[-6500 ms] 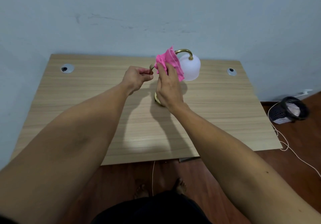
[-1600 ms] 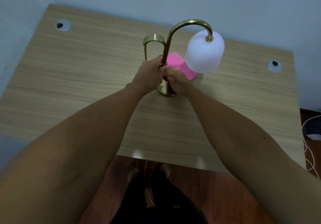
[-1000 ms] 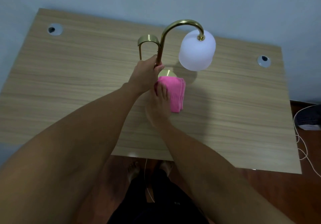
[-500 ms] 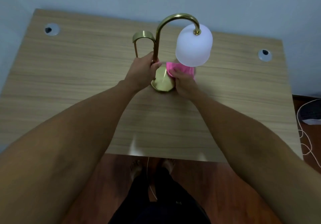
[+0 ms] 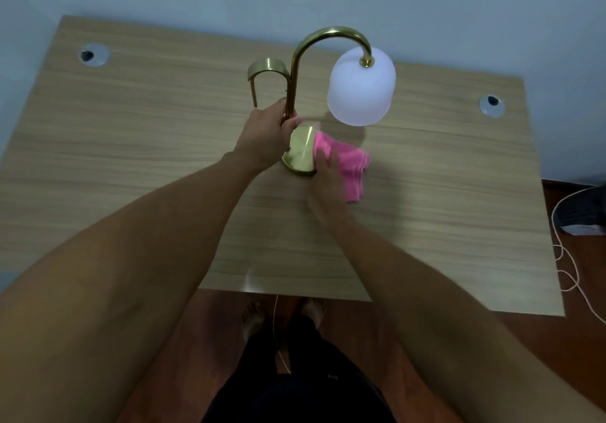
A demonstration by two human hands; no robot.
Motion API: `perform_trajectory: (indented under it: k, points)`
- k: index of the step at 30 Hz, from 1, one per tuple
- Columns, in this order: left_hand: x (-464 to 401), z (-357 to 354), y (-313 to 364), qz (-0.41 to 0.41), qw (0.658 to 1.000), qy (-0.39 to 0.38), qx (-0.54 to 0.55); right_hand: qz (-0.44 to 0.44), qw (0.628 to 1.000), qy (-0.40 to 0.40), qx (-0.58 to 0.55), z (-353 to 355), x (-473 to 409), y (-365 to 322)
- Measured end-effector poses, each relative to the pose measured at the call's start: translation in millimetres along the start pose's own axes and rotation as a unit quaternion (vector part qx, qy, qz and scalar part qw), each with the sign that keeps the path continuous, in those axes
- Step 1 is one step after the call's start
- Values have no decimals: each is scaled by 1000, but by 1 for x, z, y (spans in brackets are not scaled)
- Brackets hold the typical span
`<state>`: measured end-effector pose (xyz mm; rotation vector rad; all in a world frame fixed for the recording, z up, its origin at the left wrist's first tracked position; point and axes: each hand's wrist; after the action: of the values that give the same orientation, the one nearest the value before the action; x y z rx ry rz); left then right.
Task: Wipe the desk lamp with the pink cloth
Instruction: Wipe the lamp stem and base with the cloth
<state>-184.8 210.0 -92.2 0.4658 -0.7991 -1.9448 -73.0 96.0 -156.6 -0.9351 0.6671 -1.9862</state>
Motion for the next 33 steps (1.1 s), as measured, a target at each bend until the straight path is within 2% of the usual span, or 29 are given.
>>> perform_trajectory:
  k: [2,6,10,13,17,19,21,23,25,26,28,29,30,33]
  points:
    - [0,0,-3,13,1000,1,-1,12,998,5,60,-24,31,-2]
    - [3,-2,9,-16,1000,-15,9,78,983,110,121,-63,50,9]
    - [0,2,13,-24,1000,-17,9,168,948,38,267,-52,27,-5]
    - [-2,5,10,-20,1000,-13,6,205,932,10,300,-39,13,-11]
    - [-2,6,8,-18,1000,-14,5,283,892,14,353,-24,8,27]
    - [-1,7,8,-22,1000,-15,3,322,884,19,339,-7,8,41]
    - [-1,8,9,-24,1000,-12,1,311,895,22,320,10,13,49]
    - [1,9,10,-23,1000,-9,3,303,900,76,303,23,19,52]
    - [3,10,11,-18,1000,-13,7,243,917,104,299,41,16,54]
    - [3,11,12,-14,1000,-17,8,175,950,122,229,46,11,55]
    - [2,12,13,-2,1000,-25,13,87,978,188,6,55,1,50]
    - [2,13,15,6,999,-27,15,34,977,183,-106,62,2,42]
    - [2,13,16,21,999,-29,19,-8,971,172,-167,67,4,33]
    - [10,12,20,100,991,-23,81,-59,920,210,-325,81,15,14]
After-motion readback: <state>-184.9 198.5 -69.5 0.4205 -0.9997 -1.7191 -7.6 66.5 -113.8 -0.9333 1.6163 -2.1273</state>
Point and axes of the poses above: each hand's wrist, its own x-axis away from the middle knuckle, its own z-axis out of the back of the hand, y = z × x, and after that the axes turned 1 degree about -x, right-handed
